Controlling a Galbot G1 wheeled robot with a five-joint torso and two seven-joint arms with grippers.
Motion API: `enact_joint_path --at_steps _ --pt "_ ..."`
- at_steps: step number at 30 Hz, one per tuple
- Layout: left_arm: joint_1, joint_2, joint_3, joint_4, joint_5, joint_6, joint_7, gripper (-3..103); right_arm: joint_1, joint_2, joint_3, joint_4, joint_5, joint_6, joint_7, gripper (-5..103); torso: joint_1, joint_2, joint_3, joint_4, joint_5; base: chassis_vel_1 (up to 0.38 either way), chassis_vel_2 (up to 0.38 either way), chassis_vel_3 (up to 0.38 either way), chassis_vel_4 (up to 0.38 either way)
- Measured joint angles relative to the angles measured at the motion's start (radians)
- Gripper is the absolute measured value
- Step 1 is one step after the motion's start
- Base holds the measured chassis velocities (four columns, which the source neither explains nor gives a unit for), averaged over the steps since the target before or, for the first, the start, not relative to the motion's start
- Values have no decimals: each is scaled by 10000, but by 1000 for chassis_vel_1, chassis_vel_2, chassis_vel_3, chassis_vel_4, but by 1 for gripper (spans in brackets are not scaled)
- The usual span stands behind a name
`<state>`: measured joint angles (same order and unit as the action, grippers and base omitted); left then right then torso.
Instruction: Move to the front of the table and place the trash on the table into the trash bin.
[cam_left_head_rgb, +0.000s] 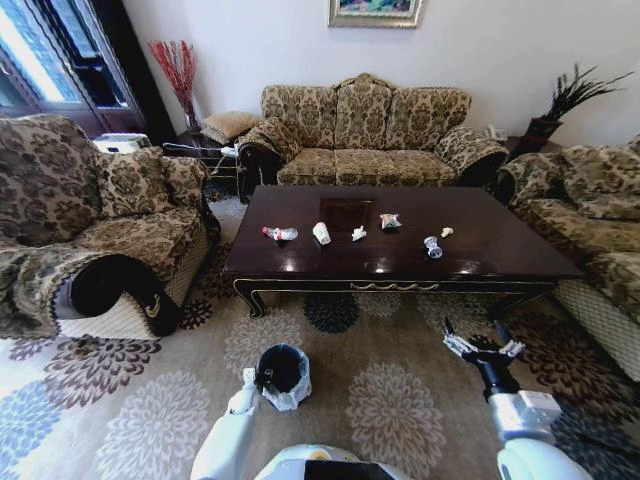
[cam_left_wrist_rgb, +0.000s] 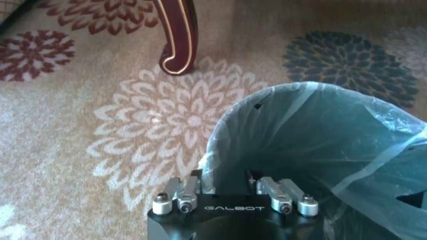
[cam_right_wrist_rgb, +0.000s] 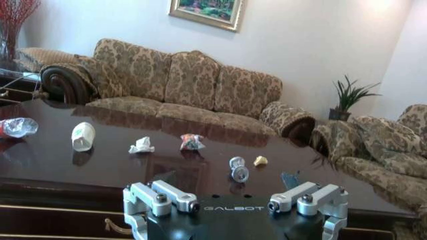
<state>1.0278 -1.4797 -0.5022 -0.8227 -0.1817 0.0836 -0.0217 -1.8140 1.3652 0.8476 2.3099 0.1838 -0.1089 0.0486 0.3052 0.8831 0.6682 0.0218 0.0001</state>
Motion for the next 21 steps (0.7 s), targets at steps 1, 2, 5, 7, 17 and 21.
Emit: enact_joint_path --at_steps 1,2,5,7,17,21 --pt "-5 2 -8 14 2 -18 -1 37 0 0 5 -1 0 0 -1 100 0 0 0 1 1 0 0 0 0" --pt "-8 3 -14 30 1 -62 0 33 1 3 13 -1 0 0 -2 100 0 0 0 2 1 0 0 0 0" --pt "-10 1 -20 51 1 -121 13 29 1 12 34 -1 0 1 -2 100 0 0 0 2 2 0 0 0 0" --pt "-10 -15 -22 66 1 -143 19 22 -5 37 58 0 0 22 -4 100 0 0 0 3 3 0 0 0 0" --pt "-55 -185 -56 216 16 -172 8 2 -38 91 118 -15 0 111 -10 100 0 0 0 -4 -16 0 0 0 0" --pt "104 -152 -147 20 -49 -143 75 2 -10 61 145 -17 27 99 -7 100 0 0 0 -3 -9 0 0 0 0"
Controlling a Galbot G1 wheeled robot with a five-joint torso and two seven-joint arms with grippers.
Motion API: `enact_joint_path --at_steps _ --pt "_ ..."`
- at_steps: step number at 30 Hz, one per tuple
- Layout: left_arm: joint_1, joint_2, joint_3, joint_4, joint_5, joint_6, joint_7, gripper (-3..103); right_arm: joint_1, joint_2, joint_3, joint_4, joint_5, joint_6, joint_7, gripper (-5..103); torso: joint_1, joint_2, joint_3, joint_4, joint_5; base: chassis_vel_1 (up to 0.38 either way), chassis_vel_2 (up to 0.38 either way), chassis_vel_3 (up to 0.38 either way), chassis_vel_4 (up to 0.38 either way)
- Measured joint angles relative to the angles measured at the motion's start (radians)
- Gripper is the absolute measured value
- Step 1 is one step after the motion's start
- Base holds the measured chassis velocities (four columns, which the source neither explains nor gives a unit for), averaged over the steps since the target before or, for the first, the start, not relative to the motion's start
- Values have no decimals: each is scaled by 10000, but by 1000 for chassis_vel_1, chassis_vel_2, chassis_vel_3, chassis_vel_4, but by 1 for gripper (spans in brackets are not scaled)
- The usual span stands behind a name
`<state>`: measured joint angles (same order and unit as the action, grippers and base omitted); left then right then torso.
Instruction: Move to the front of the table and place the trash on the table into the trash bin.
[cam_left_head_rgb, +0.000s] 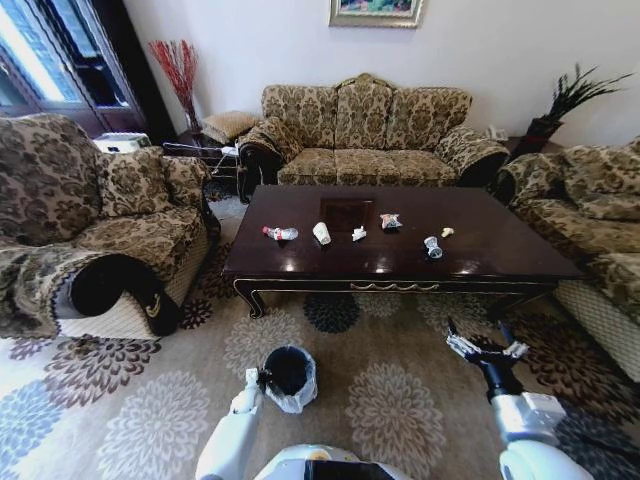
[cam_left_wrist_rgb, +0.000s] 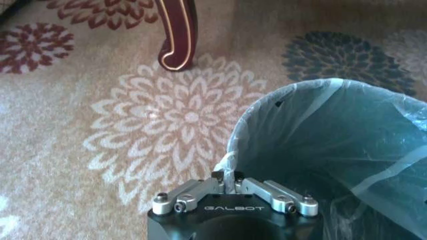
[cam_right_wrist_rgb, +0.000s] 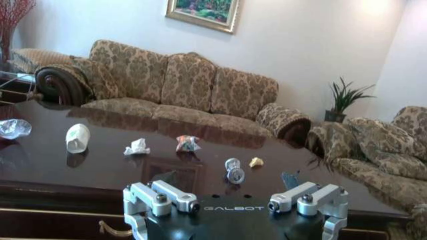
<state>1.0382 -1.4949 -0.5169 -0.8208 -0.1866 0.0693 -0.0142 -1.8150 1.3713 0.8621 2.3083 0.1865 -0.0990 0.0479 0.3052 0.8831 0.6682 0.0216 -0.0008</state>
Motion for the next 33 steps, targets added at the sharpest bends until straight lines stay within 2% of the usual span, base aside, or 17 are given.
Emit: enact_joint_path --at_steps 5,6,7,9,10,12,14,15,16,19,20,22,23,24,26,28,33 --pt "467 129 -41 -914 -257 114 36 2 70 -59 18 -3 61 -58 11 100 0 0 1 1 1 0 0 0 0" --pt "840 245 -122 -1760 -371 243 34 2 125 -107 26 8 119 -123 26 100 0 0 0 2 7 0 0 0 0" --pt "840 245 -122 -1760 -371 243 34 2 125 -107 26 8 119 -123 26 100 0 0 0 2 7 0 0 0 0" --pt "1555 484 -278 -3411 -606 500 9 2 243 -230 44 57 279 -276 71 100 0 0 0 3 8 0 0 0 0" --pt "1555 484 -278 -3411 -606 500 9 2 243 -230 44 57 279 -276 71 100 0 0 0 3 8 0 0 0 0" --pt "2101 676 -490 -4577 -467 382 -64 1 374 -372 47 65 428 -427 100 100 0 0 0 2 2 0 0 0 0" --pt "2228 723 -554 -4845 -412 344 -82 1 400 -412 47 56 460 -451 102 100 0 0 -1 2 4 0 0 0 0" --pt "2700 943 -798 -5951 -364 331 -115 1 475 -568 43 -32 559 -523 79 100 -1 0 0 7 10 0 0 0 0" --pt "2700 943 -798 -5951 -364 331 -115 1 475 -568 43 -32 559 -523 79 100 -1 0 0 7 10 0 0 0 0" --pt "3635 1222 -1237 -8496 -680 736 -123 1 675 -856 -7 -291 618 -551 1 100 -1 1 0 1 2 0 0 0 0" --pt "3635 1222 -1237 -8496 -680 736 -123 1 675 -856 -7 -291 618 -551 1 100 -1 1 0 1 2 0 0 0 0" --pt "4212 1312 -1609 -10294 -959 1289 -202 1 876 -1018 -50 -412 686 -631 -36 100 -1 1 -1 2 12 0 0 0 0" --pt "4212 1312 -1609 -10294 -959 1289 -202 1 876 -1018 -50 -412 686 -631 -36 100 -1 1 -1 2 12 0 0 0 0" --pt "4544 1313 -1819 -11277 -988 1611 -254 1 1006 -1091 -65 -463 712 -662 -69 100 -1 2 -1 5 12 0 0 0 0" --pt "4890 1301 -1977 -12224 -876 1872 -277 1 1135 -1160 -70 -478 762 -708 -86 100 -1 1 -1 3 7 0 0 0 0" --pt "5393 1323 -2170 -13658 -781 2513 -351 1 1337 -1261 -30 -388 907 -844 -101 100 -1 1 0 6 8 0 0 0 0" --pt "5707 1462 -2460 -15296 -749 2981 -466 1 1541 -1281 124 63 1238 -986 -109 100 -1 1 -1 1 9 0 0 0 0"
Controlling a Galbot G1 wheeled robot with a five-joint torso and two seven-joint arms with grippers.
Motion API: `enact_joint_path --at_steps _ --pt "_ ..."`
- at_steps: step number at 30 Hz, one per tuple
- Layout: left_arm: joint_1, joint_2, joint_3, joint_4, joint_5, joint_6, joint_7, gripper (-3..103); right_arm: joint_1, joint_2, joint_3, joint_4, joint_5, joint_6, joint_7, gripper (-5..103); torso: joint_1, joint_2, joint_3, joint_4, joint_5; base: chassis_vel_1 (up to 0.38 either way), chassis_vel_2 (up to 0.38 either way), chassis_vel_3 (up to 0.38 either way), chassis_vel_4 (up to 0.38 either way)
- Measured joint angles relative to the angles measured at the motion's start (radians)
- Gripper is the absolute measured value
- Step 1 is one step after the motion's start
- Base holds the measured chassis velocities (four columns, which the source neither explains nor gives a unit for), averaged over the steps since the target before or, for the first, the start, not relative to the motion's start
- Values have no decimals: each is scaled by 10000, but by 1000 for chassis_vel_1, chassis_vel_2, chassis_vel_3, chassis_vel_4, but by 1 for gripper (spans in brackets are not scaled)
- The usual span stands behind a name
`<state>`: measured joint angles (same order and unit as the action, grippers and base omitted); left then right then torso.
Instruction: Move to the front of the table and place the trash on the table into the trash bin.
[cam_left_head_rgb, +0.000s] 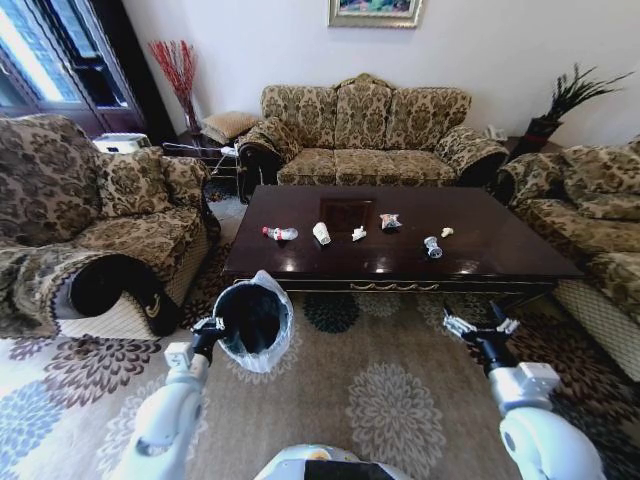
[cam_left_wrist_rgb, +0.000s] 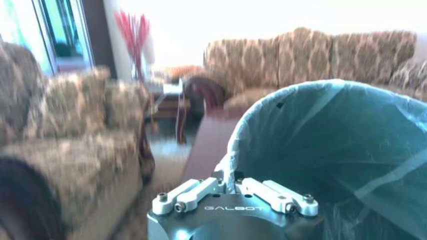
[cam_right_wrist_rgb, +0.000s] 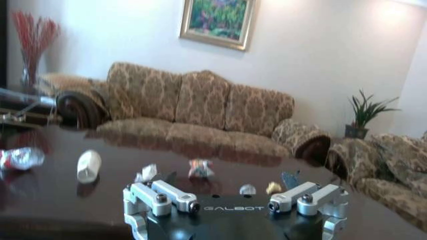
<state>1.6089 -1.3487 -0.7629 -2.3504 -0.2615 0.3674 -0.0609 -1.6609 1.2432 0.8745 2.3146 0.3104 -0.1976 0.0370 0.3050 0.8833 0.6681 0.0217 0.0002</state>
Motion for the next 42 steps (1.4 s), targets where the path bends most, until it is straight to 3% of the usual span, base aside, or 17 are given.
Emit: enact_joint_path --at_steps 5,12,42 --pt "43 23 -191 -714 -20 -71 -32 1 10 4 77 436 379 -73 -38 100 0 0 0 1 -3 0 0 0 0" --pt "298 -136 -244 -1071 -20 -755 -169 1 -93 143 93 649 530 15 -179 100 -1 0 0 2 -2 0 0 0 0" --pt "109 -339 -28 -507 198 -1196 -141 1 -23 209 -39 341 345 53 -79 100 -10 0 -5 -1 -1 -115 110 108 -110"
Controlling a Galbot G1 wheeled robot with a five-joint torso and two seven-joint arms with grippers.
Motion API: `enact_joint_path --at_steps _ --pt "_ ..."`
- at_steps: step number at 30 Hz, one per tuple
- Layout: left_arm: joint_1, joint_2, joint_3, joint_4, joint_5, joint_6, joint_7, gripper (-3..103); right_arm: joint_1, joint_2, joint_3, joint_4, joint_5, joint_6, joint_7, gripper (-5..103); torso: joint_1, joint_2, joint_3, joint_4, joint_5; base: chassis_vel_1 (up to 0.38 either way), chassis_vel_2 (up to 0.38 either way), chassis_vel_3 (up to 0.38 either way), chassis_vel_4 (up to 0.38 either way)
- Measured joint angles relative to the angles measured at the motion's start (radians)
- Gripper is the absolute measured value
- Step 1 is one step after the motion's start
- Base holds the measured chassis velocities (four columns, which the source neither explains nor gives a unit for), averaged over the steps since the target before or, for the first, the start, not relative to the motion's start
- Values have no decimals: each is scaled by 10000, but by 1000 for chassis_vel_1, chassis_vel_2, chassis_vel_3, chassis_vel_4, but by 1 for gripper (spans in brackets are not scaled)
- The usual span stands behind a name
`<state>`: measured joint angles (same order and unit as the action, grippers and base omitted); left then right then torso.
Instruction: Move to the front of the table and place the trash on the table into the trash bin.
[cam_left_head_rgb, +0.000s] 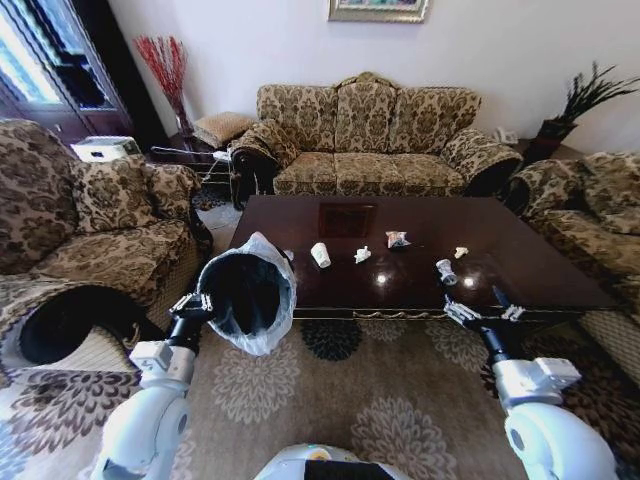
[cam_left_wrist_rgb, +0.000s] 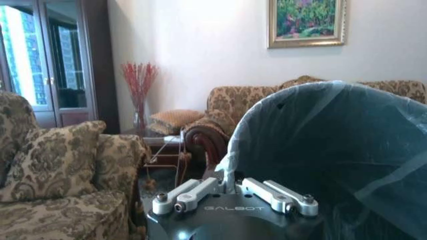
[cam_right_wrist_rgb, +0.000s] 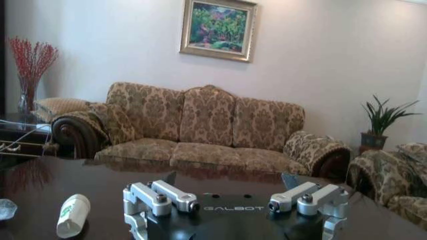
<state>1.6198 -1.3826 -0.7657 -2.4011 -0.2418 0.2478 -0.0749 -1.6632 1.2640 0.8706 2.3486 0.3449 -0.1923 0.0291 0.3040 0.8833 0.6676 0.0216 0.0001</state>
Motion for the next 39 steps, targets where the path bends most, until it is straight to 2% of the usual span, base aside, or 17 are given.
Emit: enact_joint_path --at_steps 29,39 --pt "122 -198 53 99 250 -308 96 1 -105 88 32 -79 -63 -59 118 100 11 -1 6 6 -2 78 66 69 74" --pt "111 -203 100 186 393 -471 98 1 -109 162 49 -326 -192 -54 -291 100 11 -1 6 -2 1 26 36 26 28"
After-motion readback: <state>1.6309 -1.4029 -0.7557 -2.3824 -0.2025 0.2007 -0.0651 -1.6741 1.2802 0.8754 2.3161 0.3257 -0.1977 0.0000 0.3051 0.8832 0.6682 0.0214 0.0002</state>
